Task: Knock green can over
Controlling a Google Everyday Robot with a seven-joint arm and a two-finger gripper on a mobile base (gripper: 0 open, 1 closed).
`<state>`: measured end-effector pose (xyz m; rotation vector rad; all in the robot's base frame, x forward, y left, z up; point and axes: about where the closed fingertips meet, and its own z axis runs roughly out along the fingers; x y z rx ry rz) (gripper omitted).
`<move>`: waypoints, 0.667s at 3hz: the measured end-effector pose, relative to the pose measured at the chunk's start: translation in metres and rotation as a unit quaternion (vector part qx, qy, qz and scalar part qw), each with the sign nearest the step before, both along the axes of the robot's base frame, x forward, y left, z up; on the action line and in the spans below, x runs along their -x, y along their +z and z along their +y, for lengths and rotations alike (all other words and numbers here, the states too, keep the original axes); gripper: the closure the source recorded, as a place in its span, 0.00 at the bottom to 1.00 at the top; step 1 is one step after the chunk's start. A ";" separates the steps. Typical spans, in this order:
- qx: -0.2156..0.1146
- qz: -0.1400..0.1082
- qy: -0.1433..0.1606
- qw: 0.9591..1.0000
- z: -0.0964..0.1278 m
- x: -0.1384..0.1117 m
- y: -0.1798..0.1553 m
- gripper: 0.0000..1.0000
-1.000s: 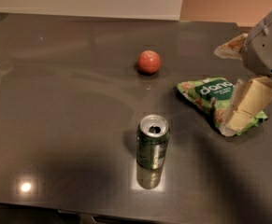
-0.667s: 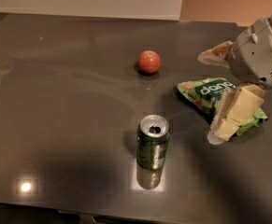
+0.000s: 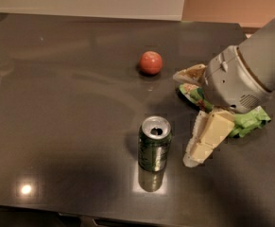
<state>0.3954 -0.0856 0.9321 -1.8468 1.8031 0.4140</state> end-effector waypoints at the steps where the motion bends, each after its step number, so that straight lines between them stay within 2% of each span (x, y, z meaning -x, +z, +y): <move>1: -0.011 0.010 0.007 1.000 0.015 0.005 -0.020 0.00; 2: -0.024 0.019 0.017 0.999 0.029 0.012 -0.031 0.00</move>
Offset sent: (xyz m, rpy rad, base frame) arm -0.0196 0.0454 -0.0482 0.0885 0.0698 0.0566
